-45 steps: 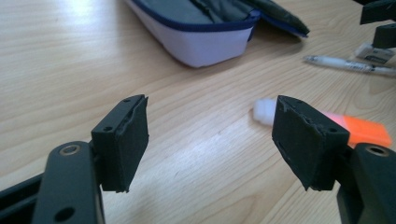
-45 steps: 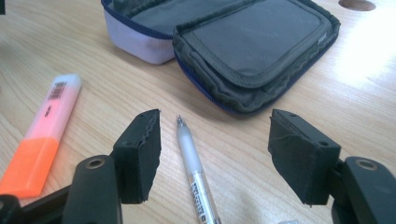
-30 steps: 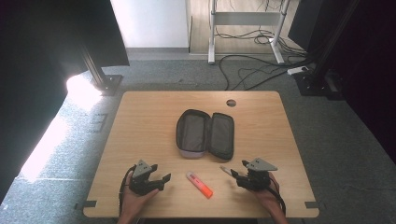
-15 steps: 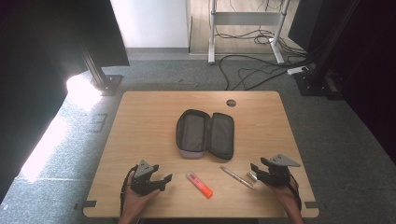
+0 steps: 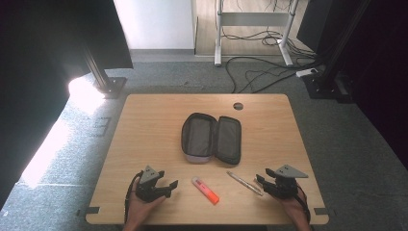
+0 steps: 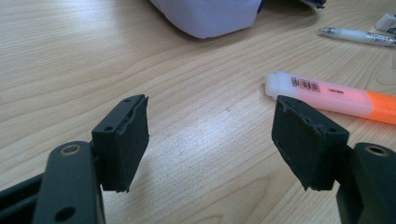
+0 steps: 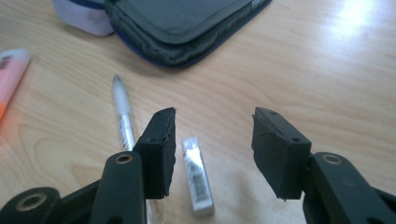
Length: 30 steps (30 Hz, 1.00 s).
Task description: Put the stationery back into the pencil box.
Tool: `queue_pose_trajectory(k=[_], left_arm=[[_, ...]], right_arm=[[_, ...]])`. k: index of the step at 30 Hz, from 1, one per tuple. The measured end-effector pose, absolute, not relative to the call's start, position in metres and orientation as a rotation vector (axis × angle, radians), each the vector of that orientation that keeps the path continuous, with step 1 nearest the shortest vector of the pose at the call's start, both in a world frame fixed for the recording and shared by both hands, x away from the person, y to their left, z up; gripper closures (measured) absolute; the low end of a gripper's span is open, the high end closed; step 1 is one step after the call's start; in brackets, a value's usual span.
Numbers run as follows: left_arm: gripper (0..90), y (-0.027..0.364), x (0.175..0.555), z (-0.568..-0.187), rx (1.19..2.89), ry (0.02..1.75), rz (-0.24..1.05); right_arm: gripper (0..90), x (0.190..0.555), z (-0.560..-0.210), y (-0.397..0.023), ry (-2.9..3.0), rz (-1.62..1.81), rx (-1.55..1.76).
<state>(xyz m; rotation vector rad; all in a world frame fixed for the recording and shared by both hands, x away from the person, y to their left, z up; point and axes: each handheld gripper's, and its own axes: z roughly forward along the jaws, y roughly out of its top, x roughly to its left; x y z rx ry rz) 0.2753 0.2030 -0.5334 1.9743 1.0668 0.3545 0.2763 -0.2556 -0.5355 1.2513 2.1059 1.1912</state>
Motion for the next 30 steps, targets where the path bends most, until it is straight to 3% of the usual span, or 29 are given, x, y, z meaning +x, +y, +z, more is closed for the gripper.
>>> queue_pose_trajectory(k=[30], left_arm=[[28.1, 0.204, 0.276, -0.535, 1.966, 1.074, 0.336]], right_arm=[[67.7, 0.275, -0.547, -0.249, 2.209, 1.125, 1.214]])
